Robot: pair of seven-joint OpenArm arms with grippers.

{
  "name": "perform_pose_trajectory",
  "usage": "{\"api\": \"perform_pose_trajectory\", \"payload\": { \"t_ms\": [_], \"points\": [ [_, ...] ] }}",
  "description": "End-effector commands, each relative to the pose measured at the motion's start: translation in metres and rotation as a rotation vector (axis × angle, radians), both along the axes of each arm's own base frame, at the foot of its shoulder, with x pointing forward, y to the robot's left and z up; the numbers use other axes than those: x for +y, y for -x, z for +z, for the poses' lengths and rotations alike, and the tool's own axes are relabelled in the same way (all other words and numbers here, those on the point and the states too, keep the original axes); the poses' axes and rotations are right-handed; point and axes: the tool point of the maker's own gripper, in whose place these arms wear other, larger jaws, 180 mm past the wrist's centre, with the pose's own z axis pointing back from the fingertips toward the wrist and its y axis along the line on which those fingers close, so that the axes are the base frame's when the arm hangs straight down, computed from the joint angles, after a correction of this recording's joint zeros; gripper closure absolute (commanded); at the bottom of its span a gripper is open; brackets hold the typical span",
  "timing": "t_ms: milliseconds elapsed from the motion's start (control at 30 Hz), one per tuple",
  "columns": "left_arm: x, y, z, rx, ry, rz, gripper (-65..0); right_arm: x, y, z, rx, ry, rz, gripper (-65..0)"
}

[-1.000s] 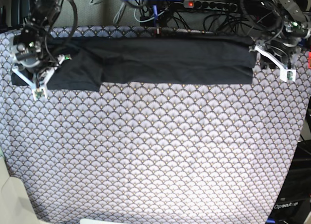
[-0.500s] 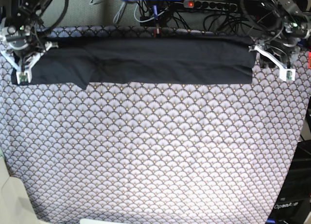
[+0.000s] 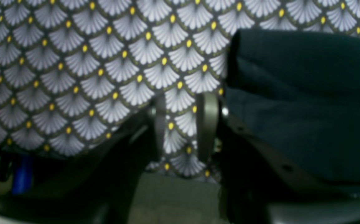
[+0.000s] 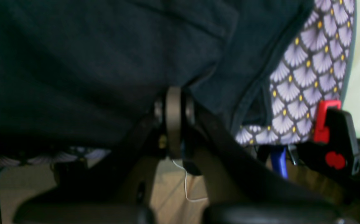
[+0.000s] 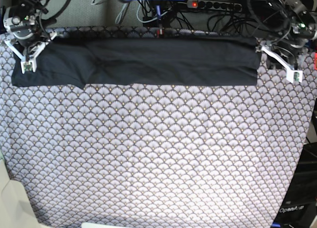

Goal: Fold the T-shirt properly
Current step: 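Grip both ends of the folded strip with both grippers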

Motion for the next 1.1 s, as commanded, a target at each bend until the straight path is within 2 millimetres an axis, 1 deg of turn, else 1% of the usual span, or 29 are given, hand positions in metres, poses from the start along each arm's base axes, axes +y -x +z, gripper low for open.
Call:
{"api": "perform_pose_trajectory", "payload": {
  "t_ms": [0, 67, 167, 233, 300, 333, 433, 667, 733, 833, 867, 933, 1000, 1067],
  "points": [
    [0.004, -0.006, 0.011, -0.039, -0.018, -0.006, -17.1, -0.005, -0.005, 0.009, -0.031, 0.021, 0.001, 0.0],
    [0.004, -0.006, 0.011, -0.039, -0.019, -0.007, -17.1, -0.005, -0.005, 0.009, -0.029, 0.023, 0.001, -0.5],
    [0.004, -0.006, 0.011, -0.04, -0.02, -0.007, -17.1, -0.009, -0.002, 0.009, -0.025, 0.026, -0.011, -6.6],
    [0.004, -0.006, 0.011, -0.039, -0.019, -0.007, -17.1, -0.014, 0.003, 0.01, -0.023, 0.033, -0.033, -12.4],
    [0.004, -0.006, 0.011, -0.04, -0.02, -0.007, -17.1, -0.021, 0.006, 0.012, -0.028, 0.04, -0.057, -16.0],
    [0.004, -0.006, 0.011, -0.04, -0.02, -0.007, -17.1, -0.023, 0.007, 0.012, -0.027, 0.043, -0.063, -16.7],
    [0.009, -0.007, 0.013, -0.039, -0.032, -0.011, -17.1, -0.025, 0.006, 0.014, -0.033, 0.05, -0.062, -16.5],
    [0.011, -0.007, 0.014, -0.039, -0.038, -0.013, -17.1, -0.037, 0.003, 0.023, -0.044, 0.087, -0.051, -16.5],
    [0.011, -0.007, 0.015, -0.04, -0.038, -0.013, -17.2, -0.046, 0.0, 0.029, -0.043, 0.115, -0.043, -16.5],
    [0.01, -0.008, 0.016, -0.045, -0.037, -0.014, -17.5, -0.052, -0.005, 0.035, -0.05, 0.134, -0.034, -16.5],
    [0.01, -0.008, 0.017, -0.048, -0.039, -0.014, -18.8, -0.055, -0.01, 0.039, -0.063, 0.144, -0.031, -16.5],
    [0.01, -0.01, 0.018, -0.054, -0.04, -0.015, -23.5, -0.058, -0.017, 0.045, -0.08, 0.157, -0.028, -16.5],
    [0.009, -0.011, 0.019, -0.057, -0.039, -0.015, -29.8, -0.06, -0.023, 0.049, -0.097, 0.161, -0.027, -16.5],
    [0.009, -0.011, 0.019, -0.061, -0.036, -0.009, -34.1, -0.058, -0.028, 0.05, -0.113, 0.156, -0.029, -16.1]
  ]
}}
